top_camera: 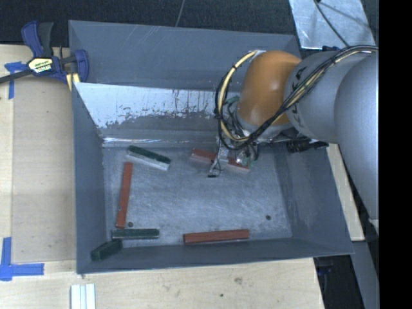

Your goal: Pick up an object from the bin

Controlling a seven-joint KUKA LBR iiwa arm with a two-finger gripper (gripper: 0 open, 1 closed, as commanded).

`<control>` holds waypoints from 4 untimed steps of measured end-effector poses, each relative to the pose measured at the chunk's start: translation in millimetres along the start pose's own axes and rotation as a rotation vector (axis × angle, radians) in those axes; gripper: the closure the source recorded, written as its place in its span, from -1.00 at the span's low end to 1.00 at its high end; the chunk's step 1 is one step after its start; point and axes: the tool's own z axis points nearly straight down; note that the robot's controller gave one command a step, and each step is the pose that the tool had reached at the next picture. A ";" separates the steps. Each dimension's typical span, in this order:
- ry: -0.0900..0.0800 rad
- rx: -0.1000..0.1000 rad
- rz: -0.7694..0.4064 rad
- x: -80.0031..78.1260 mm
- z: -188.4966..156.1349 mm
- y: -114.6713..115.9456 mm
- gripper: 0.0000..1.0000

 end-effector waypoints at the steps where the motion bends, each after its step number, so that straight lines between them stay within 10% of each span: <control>1: 0.006 0.001 0.000 0.8 -32.0 -0.6 1.00; 4: 0.001 0.000 0.000 -1.3 -65.7 -0.4 1.00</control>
Offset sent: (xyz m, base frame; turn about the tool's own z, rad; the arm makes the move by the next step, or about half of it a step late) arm 0.0000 0.0001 0.0519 0.0000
